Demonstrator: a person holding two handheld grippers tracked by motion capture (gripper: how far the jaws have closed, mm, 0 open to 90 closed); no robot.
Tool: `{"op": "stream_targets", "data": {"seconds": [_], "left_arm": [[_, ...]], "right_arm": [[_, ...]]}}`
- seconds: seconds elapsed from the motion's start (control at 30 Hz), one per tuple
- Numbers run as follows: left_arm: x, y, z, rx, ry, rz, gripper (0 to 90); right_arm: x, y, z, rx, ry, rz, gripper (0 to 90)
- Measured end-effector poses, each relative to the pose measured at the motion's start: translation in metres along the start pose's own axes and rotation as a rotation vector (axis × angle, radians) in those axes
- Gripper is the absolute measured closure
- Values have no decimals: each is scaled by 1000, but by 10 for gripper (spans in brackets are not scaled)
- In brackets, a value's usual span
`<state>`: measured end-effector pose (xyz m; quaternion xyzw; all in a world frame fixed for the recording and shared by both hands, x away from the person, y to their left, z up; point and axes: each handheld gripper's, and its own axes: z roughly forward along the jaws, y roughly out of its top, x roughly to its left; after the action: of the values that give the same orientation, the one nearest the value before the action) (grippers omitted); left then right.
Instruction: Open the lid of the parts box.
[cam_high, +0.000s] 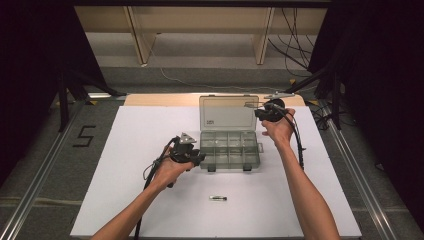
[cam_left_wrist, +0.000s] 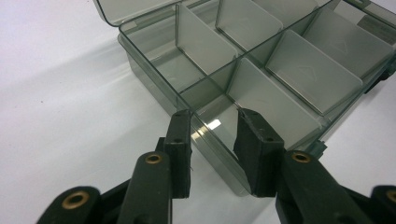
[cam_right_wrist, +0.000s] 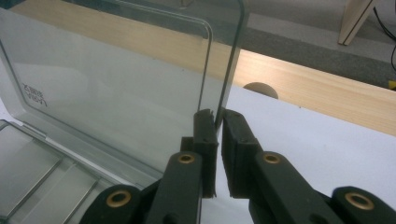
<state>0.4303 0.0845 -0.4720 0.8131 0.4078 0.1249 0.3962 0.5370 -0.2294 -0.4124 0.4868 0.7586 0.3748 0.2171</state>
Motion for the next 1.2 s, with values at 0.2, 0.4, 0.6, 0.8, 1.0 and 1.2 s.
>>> {"op": "stream_targets", "data": {"seconds": [0.2, 0.4, 0.6, 0.8, 1.0, 1.2], "left_arm": [[0, 0, 0, -1, -2, 0, 659], [0, 0, 0, -1, 3, 8, 659], [-1, 0, -1, -3, 0, 16, 661], [-1, 1, -2, 1, -2, 17, 665], [-1, 1, -3, 1, -9, 14, 678], [0, 1, -3, 0, -10, 13, 681]], "right_arm": [[-1, 1, 4, -7, -9, -5, 850], [1, 1, 5, 9, -20, 25, 848], [-1, 3, 9, -14, -23, -13, 844], [2, 5, 10, 2, -42, 6, 840], [2, 4, 9, 21, -42, 9, 838], [6, 5, 9, 39, -71, 40, 842]]}}
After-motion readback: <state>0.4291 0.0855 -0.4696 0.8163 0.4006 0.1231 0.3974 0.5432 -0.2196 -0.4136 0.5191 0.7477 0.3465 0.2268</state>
